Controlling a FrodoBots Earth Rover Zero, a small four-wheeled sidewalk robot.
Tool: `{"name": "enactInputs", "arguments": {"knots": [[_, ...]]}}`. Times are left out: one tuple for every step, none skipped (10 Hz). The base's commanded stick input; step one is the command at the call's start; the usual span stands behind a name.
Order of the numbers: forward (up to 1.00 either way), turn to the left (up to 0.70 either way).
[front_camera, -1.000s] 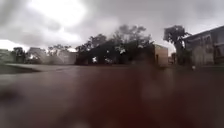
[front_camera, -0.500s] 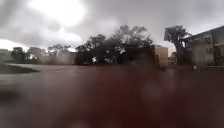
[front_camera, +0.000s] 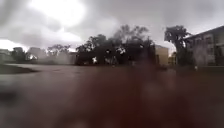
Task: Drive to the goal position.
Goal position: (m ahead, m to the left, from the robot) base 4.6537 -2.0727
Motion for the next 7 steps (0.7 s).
{"name": "enactInputs", "arguments": {"knots": [[0.45,0.00],[0.45,0.00],[0.45,0.00],[0.45,0.00],[0.45,0.00],[0.45,0.00],[0.45,0.00]]}}
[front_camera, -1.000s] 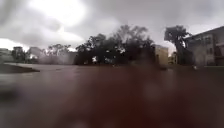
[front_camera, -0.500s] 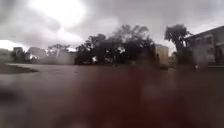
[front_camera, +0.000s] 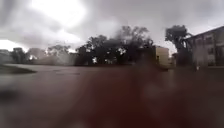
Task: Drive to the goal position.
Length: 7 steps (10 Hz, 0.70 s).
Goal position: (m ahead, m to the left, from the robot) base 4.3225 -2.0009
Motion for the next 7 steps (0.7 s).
{"name": "enactInputs", "arguments": {"knots": [[0.45,0.00],[0.45,0.00],[0.45,0.00],[0.45,0.00],[0.45,0.00],[0.45,0.00],[0.45,0.00]]}}
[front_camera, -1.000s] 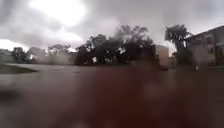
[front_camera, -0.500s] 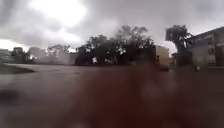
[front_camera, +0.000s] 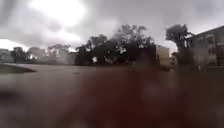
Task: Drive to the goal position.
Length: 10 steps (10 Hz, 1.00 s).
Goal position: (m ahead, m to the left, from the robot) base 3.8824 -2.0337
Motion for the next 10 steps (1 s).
{"name": "enactInputs", "arguments": {"knots": [[0.45,0.00],[0.45,0.00],[0.45,0.00],[0.45,0.00],[0.45,0.00],[0.45,0.00],[0.45,0.00],[0.45,0.00],[0.45,0.00],[0.45,0.00]]}}
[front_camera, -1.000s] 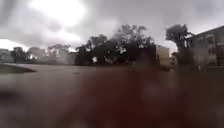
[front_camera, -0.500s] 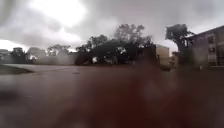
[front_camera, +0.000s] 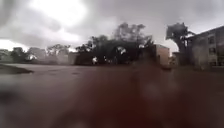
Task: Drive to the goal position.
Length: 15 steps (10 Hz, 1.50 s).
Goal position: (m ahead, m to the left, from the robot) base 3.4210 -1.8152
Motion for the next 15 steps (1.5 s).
{"name": "enactInputs", "arguments": {"knots": [[0.45,0.00],[0.45,0.00],[0.45,0.00],[0.45,0.00],[0.45,0.00],[0.45,0.00],[0.45,0.00],[0.45,0.00],[0.45,0.00],[0.45,0.00],[0.45,0.00],[0.45,0.00],[0.45,0.00],[0.45,0.00],[0.45,0.00]]}}
